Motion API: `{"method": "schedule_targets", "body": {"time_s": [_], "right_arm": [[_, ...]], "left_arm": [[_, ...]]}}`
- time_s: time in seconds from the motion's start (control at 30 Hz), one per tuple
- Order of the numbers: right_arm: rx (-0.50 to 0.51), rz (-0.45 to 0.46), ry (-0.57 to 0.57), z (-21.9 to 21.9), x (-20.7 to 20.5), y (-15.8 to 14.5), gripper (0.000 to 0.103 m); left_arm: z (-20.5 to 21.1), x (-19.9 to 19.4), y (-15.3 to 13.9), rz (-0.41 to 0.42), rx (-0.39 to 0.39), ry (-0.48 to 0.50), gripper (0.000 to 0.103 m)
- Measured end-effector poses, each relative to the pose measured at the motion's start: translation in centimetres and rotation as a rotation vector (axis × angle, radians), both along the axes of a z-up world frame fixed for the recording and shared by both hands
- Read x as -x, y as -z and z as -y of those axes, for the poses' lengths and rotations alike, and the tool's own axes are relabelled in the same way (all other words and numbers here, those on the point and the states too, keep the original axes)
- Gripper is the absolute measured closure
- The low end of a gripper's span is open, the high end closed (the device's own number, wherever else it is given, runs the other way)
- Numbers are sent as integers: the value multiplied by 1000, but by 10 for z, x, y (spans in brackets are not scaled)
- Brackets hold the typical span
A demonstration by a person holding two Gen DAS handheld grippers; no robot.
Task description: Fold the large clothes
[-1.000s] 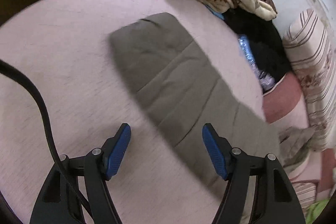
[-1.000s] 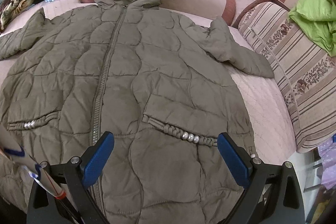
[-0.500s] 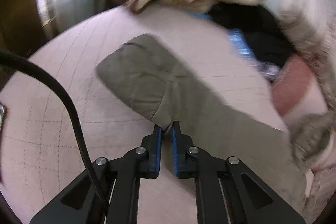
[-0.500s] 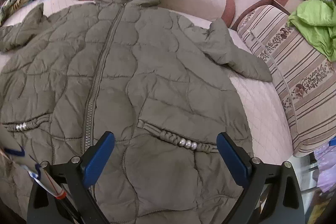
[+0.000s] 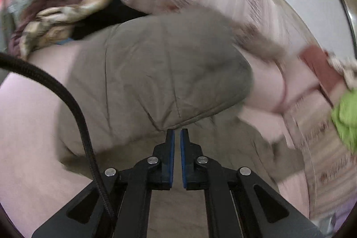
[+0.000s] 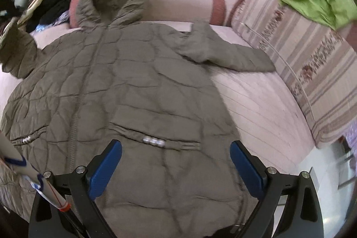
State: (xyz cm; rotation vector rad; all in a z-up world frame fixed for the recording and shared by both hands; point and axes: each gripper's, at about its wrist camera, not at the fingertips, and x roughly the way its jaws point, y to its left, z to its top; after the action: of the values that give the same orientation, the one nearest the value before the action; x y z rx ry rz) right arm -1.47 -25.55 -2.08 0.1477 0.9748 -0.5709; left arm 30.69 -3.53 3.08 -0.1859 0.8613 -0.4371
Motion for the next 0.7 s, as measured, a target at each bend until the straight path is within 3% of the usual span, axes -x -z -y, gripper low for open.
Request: {"method": "schedule_targets", "body": {"time_s": [0.1, 0.27, 0.37, 0.5, 0.57, 0.7], "right_arm": [[-13, 2, 28, 15, 13, 1, 4], [-45, 22, 34, 33, 24, -3, 4], [-96, 43, -1, 39, 14, -6, 4], [-238, 87, -92, 38, -25, -7, 4], [-334, 114, -123, 37, -51, -2, 5], [-481, 172, -178, 34, -118, 14, 9]], "left_arm": [[39, 18, 38, -74, -28, 42, 98], [72, 52, 80, -118, -177, 51, 93], [63, 82, 74, -77, -201, 71, 71], [35, 127, 51, 44, -300, 7, 43], [8, 146, 49, 72, -325, -63, 34], [-26, 154, 74, 50, -357, -146, 33]]}}
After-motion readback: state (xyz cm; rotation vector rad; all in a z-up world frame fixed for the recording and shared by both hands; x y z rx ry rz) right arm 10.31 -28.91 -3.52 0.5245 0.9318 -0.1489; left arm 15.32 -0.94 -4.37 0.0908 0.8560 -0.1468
